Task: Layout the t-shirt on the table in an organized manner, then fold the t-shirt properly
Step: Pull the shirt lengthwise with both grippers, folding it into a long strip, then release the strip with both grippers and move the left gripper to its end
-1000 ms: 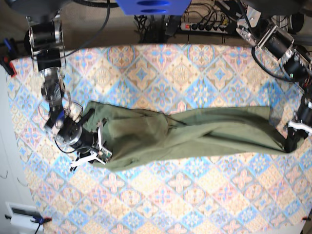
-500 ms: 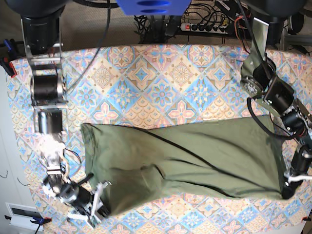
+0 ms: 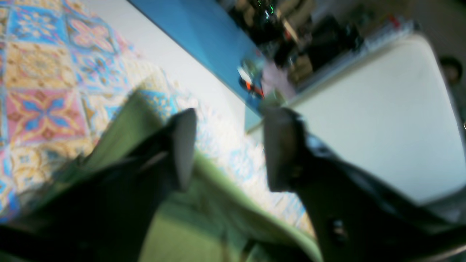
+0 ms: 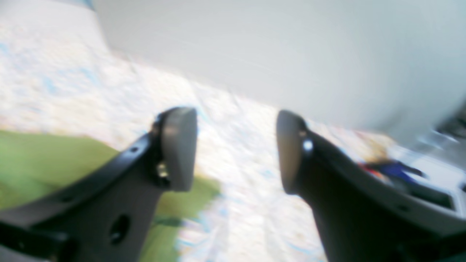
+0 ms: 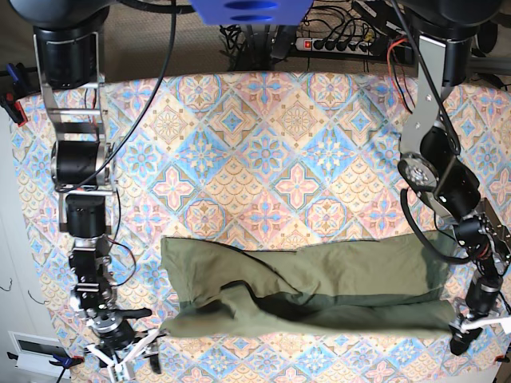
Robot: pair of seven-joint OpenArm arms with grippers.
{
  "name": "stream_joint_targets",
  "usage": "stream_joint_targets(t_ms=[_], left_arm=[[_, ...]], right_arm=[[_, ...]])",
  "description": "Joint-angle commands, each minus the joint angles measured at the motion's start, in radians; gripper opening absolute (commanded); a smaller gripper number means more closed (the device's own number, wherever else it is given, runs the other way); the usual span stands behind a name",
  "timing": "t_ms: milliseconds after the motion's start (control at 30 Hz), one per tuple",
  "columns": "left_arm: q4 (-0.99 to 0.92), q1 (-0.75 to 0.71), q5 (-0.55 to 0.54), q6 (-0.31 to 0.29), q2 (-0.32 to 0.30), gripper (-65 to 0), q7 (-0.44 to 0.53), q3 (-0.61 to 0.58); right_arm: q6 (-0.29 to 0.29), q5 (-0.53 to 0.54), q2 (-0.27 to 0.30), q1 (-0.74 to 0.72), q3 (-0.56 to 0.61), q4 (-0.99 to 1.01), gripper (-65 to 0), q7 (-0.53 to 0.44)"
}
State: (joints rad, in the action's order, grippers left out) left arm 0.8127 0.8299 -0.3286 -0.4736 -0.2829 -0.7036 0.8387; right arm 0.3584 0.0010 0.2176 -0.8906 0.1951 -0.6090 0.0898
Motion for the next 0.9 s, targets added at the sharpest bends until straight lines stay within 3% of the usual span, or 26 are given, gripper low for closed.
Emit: stream_joint_targets(t_ms=[0,67,167,300,567,733,867], left_arm=[[0.03,0.004,-0.013,-0.006,-0.014,-31.5,0.017,-0.034],[0.083,-0.067,-0.025,-0.006,-0.016,-31.4,0.017,-0.08],[0.205,-0.199,-0.074,-0.006,-0.025,-31.4,0.015,-0.143],[0.356,-0.386,-0.155,-0.001,-0.052,-31.4,-0.02,-0.227],[0.297,-0.499,-0.178,0.013,-0.108,-30.9,-0.018,-0.151],[0.176,-0.478,-0.175,0.108,-0.169,-31.2,0.038,-0.16],[0.064,-0.452,-0.117,0.166,-0.201,-31.2,0.138,-0.275]], right_arm=[[-0.003,-0.002,0.016,0.024,-0.003,-0.038,-29.8,0.011],[0.018,-0.002,0.019,0.098,0.007,-0.131,-29.8,0.075],[0.112,-0.002,0.022,0.195,0.062,-0.294,-29.8,0.192],[0.192,-0.002,0.067,0.331,0.1,-0.437,-29.8,0.276],[0.204,0.0,0.073,0.426,0.099,-0.47,-29.8,0.307],[0.204,0.0,0.073,0.454,0.099,-0.486,-29.8,0.322],[0.204,0.0,0.073,0.459,0.099,-0.51,-29.8,0.354]])
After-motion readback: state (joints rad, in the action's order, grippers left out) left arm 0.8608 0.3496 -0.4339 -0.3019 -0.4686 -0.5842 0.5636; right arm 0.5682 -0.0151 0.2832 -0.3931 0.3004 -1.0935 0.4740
